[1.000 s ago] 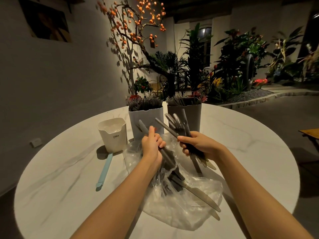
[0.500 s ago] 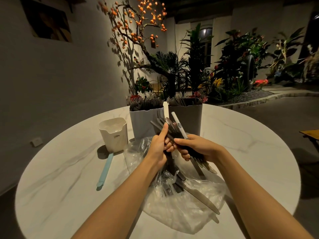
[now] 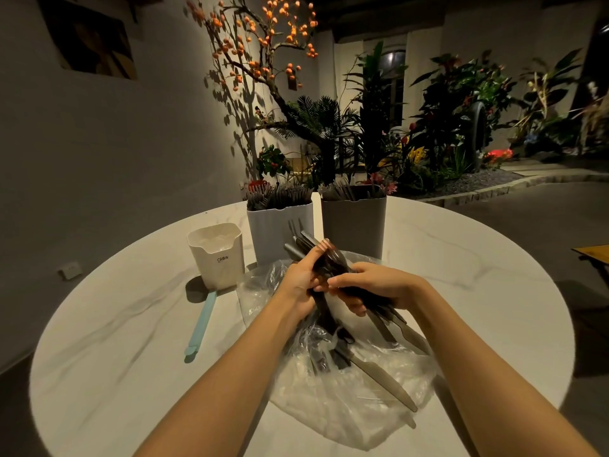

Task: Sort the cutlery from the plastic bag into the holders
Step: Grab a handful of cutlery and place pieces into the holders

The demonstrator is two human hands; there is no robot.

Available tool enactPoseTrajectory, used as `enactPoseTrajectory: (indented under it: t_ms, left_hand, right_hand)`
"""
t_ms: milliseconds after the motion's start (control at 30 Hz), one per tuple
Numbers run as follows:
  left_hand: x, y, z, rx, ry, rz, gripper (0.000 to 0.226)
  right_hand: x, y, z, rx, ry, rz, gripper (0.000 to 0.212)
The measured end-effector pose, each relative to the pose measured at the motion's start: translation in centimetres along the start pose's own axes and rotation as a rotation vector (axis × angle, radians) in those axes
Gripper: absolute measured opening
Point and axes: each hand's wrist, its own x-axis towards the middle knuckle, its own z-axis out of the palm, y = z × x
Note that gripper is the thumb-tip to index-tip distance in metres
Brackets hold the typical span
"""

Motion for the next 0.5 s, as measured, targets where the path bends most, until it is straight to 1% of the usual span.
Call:
enactPoseTrajectory:
  t_ms: [100,233,267,367,500]
  left_hand:
    - [-0.01,-0.19,0.32,0.029,0.087,0.065,0.031]
    - [-0.25,-0.04,0.66,0.023,0.119,0.139,0.029]
    - [-0.36,0.07,0.69,0.012,0.129,0.15,0.028]
    - [-0.33,0.28,0.53,0.008,0.173,0.175,0.029]
    - [-0.37,0.24,0.52,0.015,0.227,0.196,0.028]
  right_hand:
    - [0.23,0.12,0.07,-0.024,0.072,0.002,0.025]
    - [0.4,0.11,0.1,-0.022,0.109,-0.031,0.021]
    - [0.42,0.08,0.14,-0.023,0.121,-0.047,0.022]
    - [0.8,0.32,0.2,-0.041,0.161,-0.128,0.035]
    - [0.96,0.17,0.53,-0.092,0.223,-0.222,0.04]
